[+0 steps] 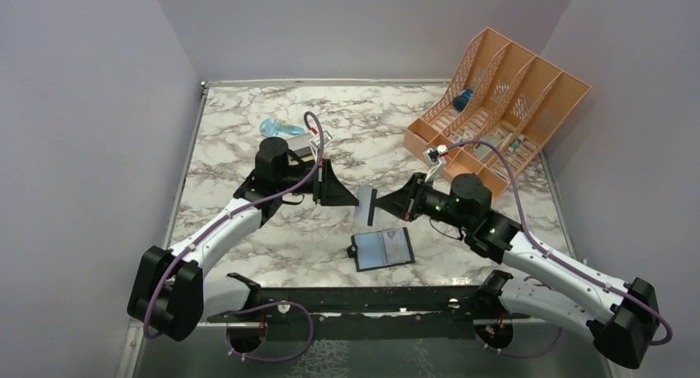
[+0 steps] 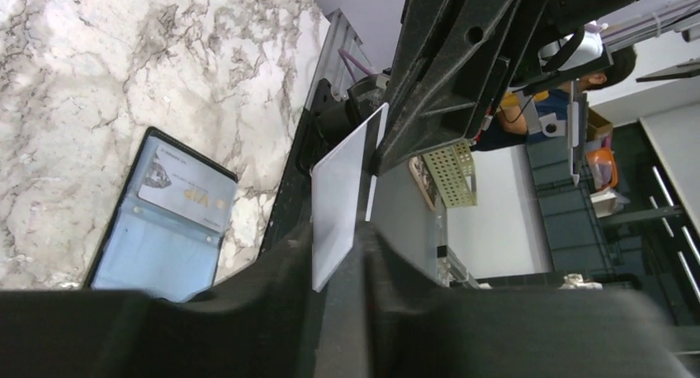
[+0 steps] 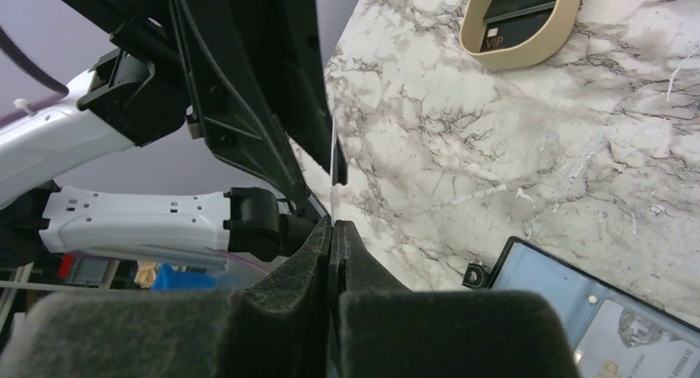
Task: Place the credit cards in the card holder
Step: Pick up the credit card from the storage box, then insert the credit card into the card holder.
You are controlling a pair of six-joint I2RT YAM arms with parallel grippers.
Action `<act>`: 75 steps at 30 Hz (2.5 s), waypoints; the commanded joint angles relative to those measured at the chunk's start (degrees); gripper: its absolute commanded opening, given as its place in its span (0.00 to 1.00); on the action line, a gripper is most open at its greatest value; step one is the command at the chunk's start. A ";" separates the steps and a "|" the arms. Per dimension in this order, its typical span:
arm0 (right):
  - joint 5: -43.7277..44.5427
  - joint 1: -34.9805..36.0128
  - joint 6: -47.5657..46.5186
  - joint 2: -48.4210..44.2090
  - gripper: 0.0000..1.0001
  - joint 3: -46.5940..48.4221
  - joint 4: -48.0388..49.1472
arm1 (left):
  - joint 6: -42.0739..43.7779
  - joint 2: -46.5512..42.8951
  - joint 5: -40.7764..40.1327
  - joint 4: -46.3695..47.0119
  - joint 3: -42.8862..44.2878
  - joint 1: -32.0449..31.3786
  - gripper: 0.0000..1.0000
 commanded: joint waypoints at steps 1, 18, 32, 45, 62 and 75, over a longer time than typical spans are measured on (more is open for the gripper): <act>-1.93 0.03 -2.21 -1.27 0.01 -0.90 1.07 | 1.33 -2.69 -2.39 1.32 -0.98 -0.17 0.38; -0.41 0.01 -13.76 4.59 0.01 3.66 -20.28 | 19.69 -10.41 -38.08 -19.33 0.49 -8.07 0.50; 2.26 -3.01 -17.31 13.39 0.01 2.93 -22.93 | 14.92 -3.31 -51.93 -12.42 -6.43 -23.47 0.42; -5.76 -7.90 -15.07 17.36 0.01 -1.11 -14.27 | 11.70 2.42 -57.19 -6.55 -11.27 -28.66 0.35; -9.34 -10.05 -13.33 18.79 0.01 -7.95 -8.27 | 12.04 4.67 -61.22 -10.13 -13.48 -28.68 0.27; -10.19 -10.06 -12.12 17.94 0.01 -11.19 -6.51 | 8.95 3.96 -63.57 -14.56 -15.20 -28.84 0.17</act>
